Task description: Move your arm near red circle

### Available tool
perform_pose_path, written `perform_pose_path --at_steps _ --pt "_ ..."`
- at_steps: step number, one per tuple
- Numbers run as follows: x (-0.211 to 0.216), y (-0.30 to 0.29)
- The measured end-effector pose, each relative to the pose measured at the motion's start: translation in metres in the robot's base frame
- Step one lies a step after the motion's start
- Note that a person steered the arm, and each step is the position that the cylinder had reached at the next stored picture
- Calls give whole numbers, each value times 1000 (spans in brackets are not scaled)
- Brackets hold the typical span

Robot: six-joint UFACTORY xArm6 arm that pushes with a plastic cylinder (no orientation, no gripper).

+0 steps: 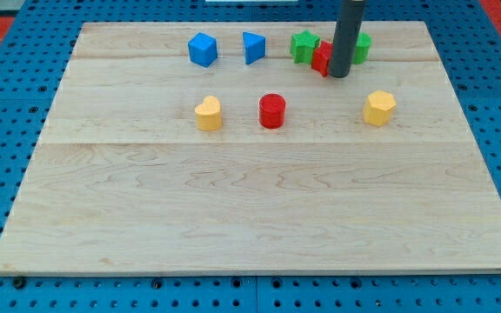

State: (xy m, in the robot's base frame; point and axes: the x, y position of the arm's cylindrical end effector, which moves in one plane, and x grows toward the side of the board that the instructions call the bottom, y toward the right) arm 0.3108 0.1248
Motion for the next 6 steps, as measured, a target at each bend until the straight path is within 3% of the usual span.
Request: perform_pose_path --at_steps 1,2,5,6 --pt "-4 -3" --pt "21 -4" --pt "109 -79" --pt "86 -107"
